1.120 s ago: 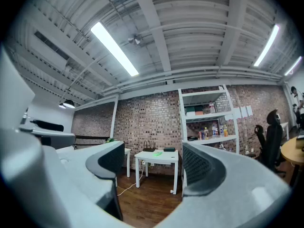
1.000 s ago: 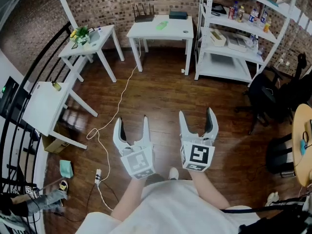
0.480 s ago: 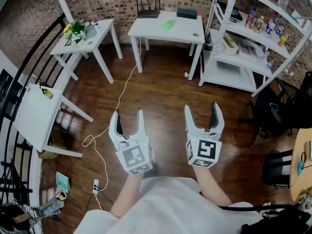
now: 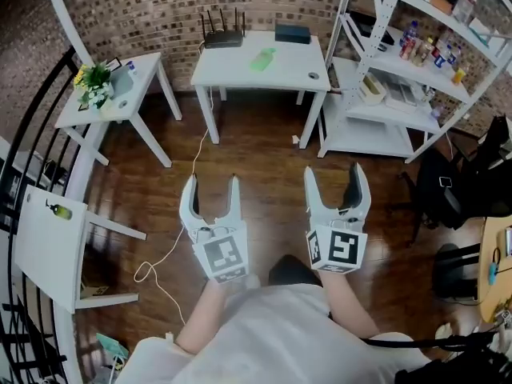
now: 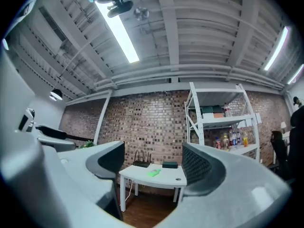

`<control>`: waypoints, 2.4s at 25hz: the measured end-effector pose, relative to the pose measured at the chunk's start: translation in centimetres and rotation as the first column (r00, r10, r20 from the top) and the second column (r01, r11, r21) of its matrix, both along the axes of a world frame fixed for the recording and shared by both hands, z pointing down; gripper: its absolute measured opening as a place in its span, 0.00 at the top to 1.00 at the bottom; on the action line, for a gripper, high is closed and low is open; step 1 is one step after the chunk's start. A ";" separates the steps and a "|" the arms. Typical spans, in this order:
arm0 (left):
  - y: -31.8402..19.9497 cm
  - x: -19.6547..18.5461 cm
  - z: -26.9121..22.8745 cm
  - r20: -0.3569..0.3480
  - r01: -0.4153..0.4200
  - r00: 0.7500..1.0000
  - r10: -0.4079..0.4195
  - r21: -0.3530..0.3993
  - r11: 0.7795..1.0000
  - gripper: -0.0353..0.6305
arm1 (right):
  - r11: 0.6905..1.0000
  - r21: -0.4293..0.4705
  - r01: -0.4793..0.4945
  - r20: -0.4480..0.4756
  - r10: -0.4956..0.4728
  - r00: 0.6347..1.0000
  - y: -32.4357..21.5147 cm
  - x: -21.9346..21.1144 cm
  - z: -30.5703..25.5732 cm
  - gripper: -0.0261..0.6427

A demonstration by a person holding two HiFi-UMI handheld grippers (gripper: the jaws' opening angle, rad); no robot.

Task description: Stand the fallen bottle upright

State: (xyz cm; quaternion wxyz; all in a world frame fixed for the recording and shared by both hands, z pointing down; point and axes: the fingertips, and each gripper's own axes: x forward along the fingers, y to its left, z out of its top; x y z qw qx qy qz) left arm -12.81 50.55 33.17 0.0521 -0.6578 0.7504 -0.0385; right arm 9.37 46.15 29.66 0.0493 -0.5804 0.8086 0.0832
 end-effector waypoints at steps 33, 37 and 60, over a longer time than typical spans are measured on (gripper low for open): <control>-70.4 -8.1 10.6 0.007 -0.159 0.987 0.163 -0.196 0.968 0.43 | 0.969 -0.247 0.015 -0.178 -0.060 0.982 -68.7 -7.9 11.6 0.47; -79.3 -9.1 11.2 -0.016 -0.250 0.967 0.252 -0.219 0.943 0.43 | 0.958 -0.285 -0.030 -0.188 -0.026 0.982 -77.0 -9.7 12.4 0.49; -102.9 -0.3 34.9 -0.229 -0.483 0.815 0.533 -0.777 0.404 0.38 | 0.848 -0.527 0.055 -0.151 -0.157 0.976 -99.0 -10.1 21.7 0.49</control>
